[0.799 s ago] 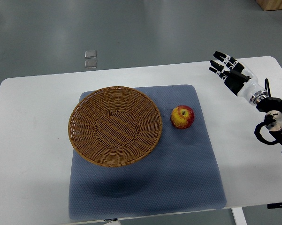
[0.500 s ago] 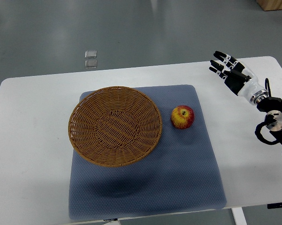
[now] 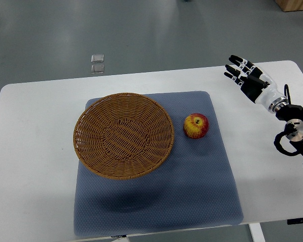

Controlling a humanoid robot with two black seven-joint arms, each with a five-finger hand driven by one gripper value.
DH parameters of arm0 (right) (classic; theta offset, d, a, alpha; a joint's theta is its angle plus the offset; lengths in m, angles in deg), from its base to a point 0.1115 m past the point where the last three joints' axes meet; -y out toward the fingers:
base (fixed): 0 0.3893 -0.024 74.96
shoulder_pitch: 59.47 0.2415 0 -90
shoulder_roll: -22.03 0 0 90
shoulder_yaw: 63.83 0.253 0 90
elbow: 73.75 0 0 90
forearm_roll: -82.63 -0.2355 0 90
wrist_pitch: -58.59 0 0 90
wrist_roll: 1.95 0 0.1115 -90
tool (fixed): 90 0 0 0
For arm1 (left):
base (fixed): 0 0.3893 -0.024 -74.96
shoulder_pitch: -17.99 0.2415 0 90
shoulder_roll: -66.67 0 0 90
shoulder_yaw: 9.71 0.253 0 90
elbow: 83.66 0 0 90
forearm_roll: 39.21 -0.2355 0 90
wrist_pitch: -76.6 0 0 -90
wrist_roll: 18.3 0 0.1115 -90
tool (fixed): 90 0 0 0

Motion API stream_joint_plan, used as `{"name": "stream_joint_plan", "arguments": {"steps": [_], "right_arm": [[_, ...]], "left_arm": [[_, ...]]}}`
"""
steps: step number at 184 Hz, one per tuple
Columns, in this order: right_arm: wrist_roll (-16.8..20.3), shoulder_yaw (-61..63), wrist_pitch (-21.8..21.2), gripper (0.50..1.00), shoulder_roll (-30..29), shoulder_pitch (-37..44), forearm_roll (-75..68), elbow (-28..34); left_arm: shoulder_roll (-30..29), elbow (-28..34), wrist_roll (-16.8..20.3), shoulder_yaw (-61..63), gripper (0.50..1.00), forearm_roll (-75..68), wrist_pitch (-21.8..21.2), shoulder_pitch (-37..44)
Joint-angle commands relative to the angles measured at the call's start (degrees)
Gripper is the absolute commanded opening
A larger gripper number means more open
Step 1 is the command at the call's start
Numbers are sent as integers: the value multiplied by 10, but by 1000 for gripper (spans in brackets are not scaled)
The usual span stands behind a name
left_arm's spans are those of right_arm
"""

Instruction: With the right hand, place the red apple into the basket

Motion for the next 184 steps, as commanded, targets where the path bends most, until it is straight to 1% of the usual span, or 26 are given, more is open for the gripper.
{"name": "stream_joint_plan", "arguments": {"steps": [1, 109, 128, 138, 139, 157, 171, 181, 182, 184], "right_arm": [[0, 0, -1, 919, 0, -1, 4, 0], [-4, 0, -2, 919, 6, 0, 53, 1], [-5, 1, 0, 919, 7, 1, 102, 7], [-5, 1, 0, 919, 7, 1, 102, 7], [-8, 3, 2, 917, 7, 1, 140, 12], [-18, 4, 6, 917, 7, 0, 214, 32], [-19, 3, 15, 917, 7, -1, 272, 55], [-19, 3, 15, 917, 7, -1, 272, 55], [-19, 2, 23, 917, 8, -1, 314, 74], [-20, 2, 24, 917, 8, -1, 324, 78]], "left_arm": [[0, 1, 0, 0, 1000, 0, 0, 0], [0, 0, 0, 0, 1000, 0, 0, 0], [0, 0, 0, 0, 1000, 0, 0, 0], [0, 0, 0, 0, 1000, 0, 0, 0], [0, 0, 0, 0, 1000, 0, 0, 0], [0, 0, 0, 0, 1000, 0, 0, 0], [0, 0, 0, 0, 1000, 0, 0, 0], [0, 0, 0, 0, 1000, 0, 0, 0], [0, 0, 0, 0, 1000, 0, 0, 0], [0, 0, 0, 0, 1000, 0, 0, 0]]}}
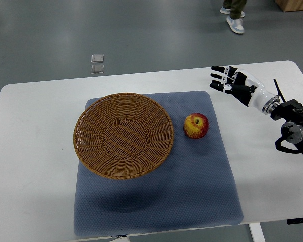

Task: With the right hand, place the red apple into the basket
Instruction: 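Reach the right hand down toward the red apple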

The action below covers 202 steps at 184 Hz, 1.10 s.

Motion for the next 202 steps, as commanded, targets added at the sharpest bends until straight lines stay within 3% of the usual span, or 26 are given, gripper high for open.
{"name": "stream_joint_plan", "arguments": {"steps": [1, 24, 74, 162, 202], "right_arm": [[-2, -1, 14, 917, 1, -1, 81, 33], [-2, -3, 32, 917, 8, 0, 174, 66], [-11, -14, 31, 917, 26, 3, 311, 110], [-50, -55, 34, 917, 55, 3, 422, 112], [-50, -64, 68, 917, 54, 1, 466, 112]], "left_arm": [[0, 0, 0, 0, 1000, 0, 0, 0], [0, 0, 1, 0, 1000, 0, 0, 0], [0, 0, 0, 0, 1000, 0, 0, 0], [0, 0, 0, 0, 1000, 0, 0, 0], [0, 0, 1, 0, 1000, 0, 0, 0]]}}
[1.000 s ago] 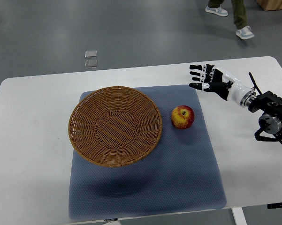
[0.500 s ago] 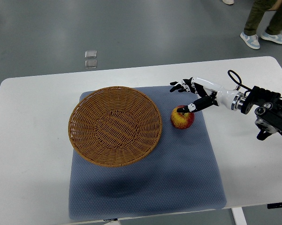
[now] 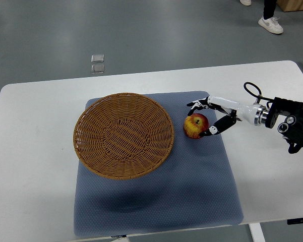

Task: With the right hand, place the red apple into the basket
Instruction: 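Reach the right hand down toward the red apple, then close the right hand fingers around the red apple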

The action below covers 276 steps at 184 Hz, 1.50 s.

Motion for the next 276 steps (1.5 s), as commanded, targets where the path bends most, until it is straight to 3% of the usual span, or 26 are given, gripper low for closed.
{"name": "stream_joint_plan", "arguments": {"steps": [1, 197, 276], "right_arm": [[1, -8, 20, 917, 0, -1, 17, 0], [17, -14, 33, 915, -2, 0, 36, 35], [38, -17, 88, 915, -2, -1, 43, 26]], "left_arm": [[0, 0, 1, 0, 1000, 0, 0, 0], [0, 0, 0, 0, 1000, 0, 0, 0], [0, 0, 1, 0, 1000, 0, 0, 0]]}}
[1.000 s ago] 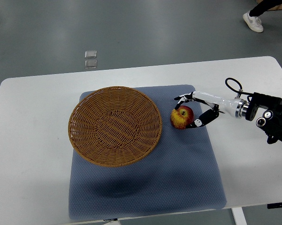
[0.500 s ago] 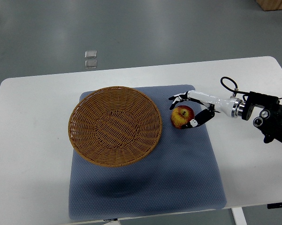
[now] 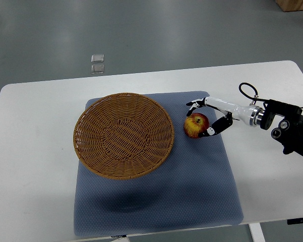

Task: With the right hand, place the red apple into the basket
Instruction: 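Close the right hand fingers around the red apple, then lift the apple and carry it over the wicker basket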

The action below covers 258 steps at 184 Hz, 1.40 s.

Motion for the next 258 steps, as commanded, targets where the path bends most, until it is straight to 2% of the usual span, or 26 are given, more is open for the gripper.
{"name": "stream_joint_plan", "arguments": {"steps": [1, 41, 57, 73, 82, 83, 87, 100, 109, 110, 118, 131, 132, 136, 148, 149, 157, 165, 166, 177, 180, 204, 239, 258], "right_arm": [[3, -1, 10, 915, -1, -1, 1, -3], [3, -27, 35, 913, -1, -1, 23, -11], [3, -27, 35, 895, -1, -1, 24, -11], [3, -27, 35, 844, -1, -1, 24, -10], [3, -27, 35, 844, -1, -1, 24, -10], [2, -27, 35, 815, -1, -1, 24, -10], [1, -27, 35, 803, -1, -1, 24, -10], [-1, -27, 35, 768, -1, -1, 24, -10], [-1, -27, 35, 768, -1, -1, 24, -10], [-2, -27, 35, 752, -1, -1, 24, -10], [-3, -27, 34, 729, -1, -1, 23, -10], [-3, -27, 34, 725, -1, -1, 23, -10], [-4, -27, 34, 703, -1, -2, 23, -9], [-4, -27, 34, 689, -1, -1, 23, -9], [-4, -27, 34, 680, -2, -1, 23, -9], [-4, -27, 36, 652, -3, -1, 23, -9], [-6, -25, 36, 621, -4, -1, 22, -8], [-6, -25, 36, 621, -4, -1, 22, -8], [-11, -21, 39, 583, -4, 0, 21, -7], [-16, -16, 47, 531, -5, 1, 21, -5], [-17, -15, 49, 500, -4, 4, 20, -5], [-25, -15, 66, 500, 2, 20, 16, 10], [-26, -14, 66, 500, 14, 53, 13, 41], [-22, -15, 64, 500, 1, 87, 13, 56]], "left_arm": [[0, 0, 1, 0, 1000, 0, 0, 0], [0, 0, 1, 0, 1000, 0, 0, 0], [0, 0, 0, 0, 1000, 0, 0, 0], [0, 0, 0, 0, 1000, 0, 0, 0], [0, 0, 0, 0, 1000, 0, 0, 0], [0, 0, 0, 0, 1000, 0, 0, 0], [0, 0, 0, 0, 1000, 0, 0, 0], [0, 0, 1, 0, 1000, 0, 0, 0], [0, 0, 1, 0, 1000, 0, 0, 0], [0, 0, 0, 0, 1000, 0, 0, 0], [0, 0, 1, 0, 1000, 0, 0, 0], [0, 0, 1, 0, 1000, 0, 0, 0], [0, 0, 1, 0, 1000, 0, 0, 0], [0, 0, 1, 0, 1000, 0, 0, 0], [0, 0, 0, 0, 1000, 0, 0, 0], [0, 0, 0, 0, 1000, 0, 0, 0], [0, 0, 0, 0, 1000, 0, 0, 0], [0, 0, 0, 0, 1000, 0, 0, 0], [0, 0, 0, 0, 1000, 0, 0, 0], [0, 0, 1, 0, 1000, 0, 0, 0], [0, 0, 1, 0, 1000, 0, 0, 0], [0, 0, 0, 0, 1000, 0, 0, 0], [0, 0, 0, 0, 1000, 0, 0, 0], [0, 0, 0, 0, 1000, 0, 0, 0]]}}
